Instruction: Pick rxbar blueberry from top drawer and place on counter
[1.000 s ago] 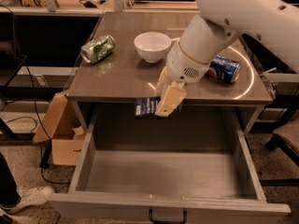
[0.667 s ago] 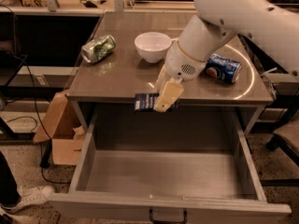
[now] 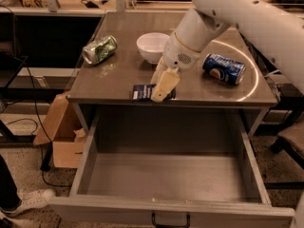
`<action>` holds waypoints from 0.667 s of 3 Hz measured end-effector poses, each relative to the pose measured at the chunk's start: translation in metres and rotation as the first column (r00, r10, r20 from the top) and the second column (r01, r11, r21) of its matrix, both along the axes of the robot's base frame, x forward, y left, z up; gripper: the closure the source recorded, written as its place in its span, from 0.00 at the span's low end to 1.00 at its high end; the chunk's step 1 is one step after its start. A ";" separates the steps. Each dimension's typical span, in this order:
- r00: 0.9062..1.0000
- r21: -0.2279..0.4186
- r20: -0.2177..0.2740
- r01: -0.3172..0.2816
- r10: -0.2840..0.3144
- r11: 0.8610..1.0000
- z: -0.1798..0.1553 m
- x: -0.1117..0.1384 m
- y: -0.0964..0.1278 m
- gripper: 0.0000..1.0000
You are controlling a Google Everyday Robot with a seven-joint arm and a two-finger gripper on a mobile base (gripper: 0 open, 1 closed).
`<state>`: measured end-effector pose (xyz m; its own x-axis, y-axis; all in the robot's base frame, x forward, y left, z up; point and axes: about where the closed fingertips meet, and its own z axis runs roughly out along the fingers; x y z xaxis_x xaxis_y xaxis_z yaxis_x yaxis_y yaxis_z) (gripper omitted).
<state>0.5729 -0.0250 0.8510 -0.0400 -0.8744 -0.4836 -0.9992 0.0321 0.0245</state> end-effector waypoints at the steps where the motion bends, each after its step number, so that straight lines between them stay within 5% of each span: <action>1: 1.000 0.017 -0.018 -0.007 0.008 1.000 -0.006 0.012 0.005 1.00; 2: 1.000 0.032 -0.028 -0.010 0.011 0.999 -0.016 0.016 0.010 1.00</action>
Offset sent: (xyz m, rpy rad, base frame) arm 0.0207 0.0122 -0.0251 0.0476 0.0362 0.0102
